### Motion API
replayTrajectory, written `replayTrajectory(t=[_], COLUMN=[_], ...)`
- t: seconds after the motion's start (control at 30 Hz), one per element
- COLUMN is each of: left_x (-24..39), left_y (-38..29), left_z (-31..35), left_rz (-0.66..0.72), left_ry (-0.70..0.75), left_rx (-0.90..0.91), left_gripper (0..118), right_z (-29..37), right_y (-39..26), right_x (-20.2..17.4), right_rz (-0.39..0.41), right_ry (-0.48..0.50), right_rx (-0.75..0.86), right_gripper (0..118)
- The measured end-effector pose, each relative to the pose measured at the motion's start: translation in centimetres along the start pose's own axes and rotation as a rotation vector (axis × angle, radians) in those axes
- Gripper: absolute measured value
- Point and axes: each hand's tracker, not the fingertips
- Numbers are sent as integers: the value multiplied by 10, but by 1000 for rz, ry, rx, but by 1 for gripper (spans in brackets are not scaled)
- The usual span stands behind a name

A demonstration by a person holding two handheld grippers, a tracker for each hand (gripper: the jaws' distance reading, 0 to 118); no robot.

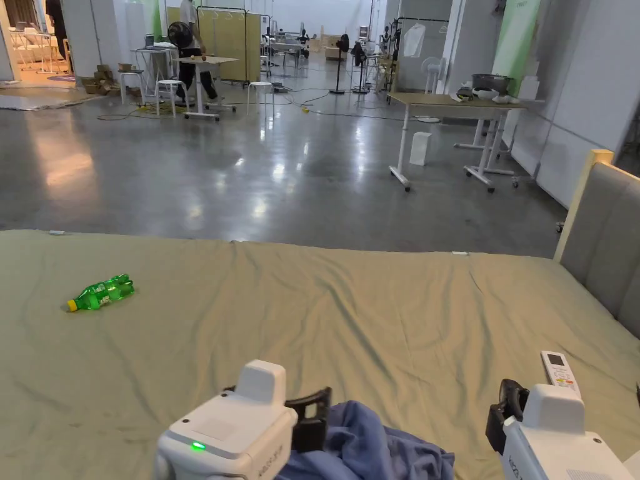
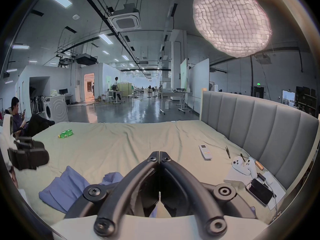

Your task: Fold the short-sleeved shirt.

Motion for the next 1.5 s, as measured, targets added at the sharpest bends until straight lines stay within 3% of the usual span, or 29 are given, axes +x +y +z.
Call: replayTrajectory(t=[0.07,0.2,0.33,0.6,0.9,1.03,1.1,1.33,1.37,1.4,1.47,1.5], left_x=[-18,-48,-66,-87,-148,-167,-171,-163,-155,-148,-136,-131], left_y=[3,3,0,-15,-84,-111,-122,-152,-150,-148,-147,-147], left_z=[9,24,40,49,11,-9,-18,-37,-33,-31,-31,-32], left_rz=[5,10,16,21,201,250,263,274,223,211,168,129], left_ry=[81,213,255,297,256,267,270,306,323,323,301,295], left_rx=[35,63,80,-15,-434,-595,-652,-738,-714,-718,-714,-714], left_gripper=[62,14,0,0,2,53,68,63,55,37,32,22], right_z=[0,-1,-4,-10,-16,-18,-20,-26,-28,-28,-27,-28], right_y=[3,10,9,5,-4,-14,-18,-30,-32,-33,-28,-28], right_x=[-11,-31,-43,-54,-49,-46,-45,-42,-41,-41,-41,-40], right_rz=[25,63,57,59,73,71,67,68,69,70,73,74], right_ry=[16,39,63,94,108,99,97,89,87,86,83,83], right_rx=[25,71,78,66,-1,-34,-51,-94,-99,-102,-108,-112], right_gripper=[0,0,0,0,0,0,0,0,0,0,0,0])
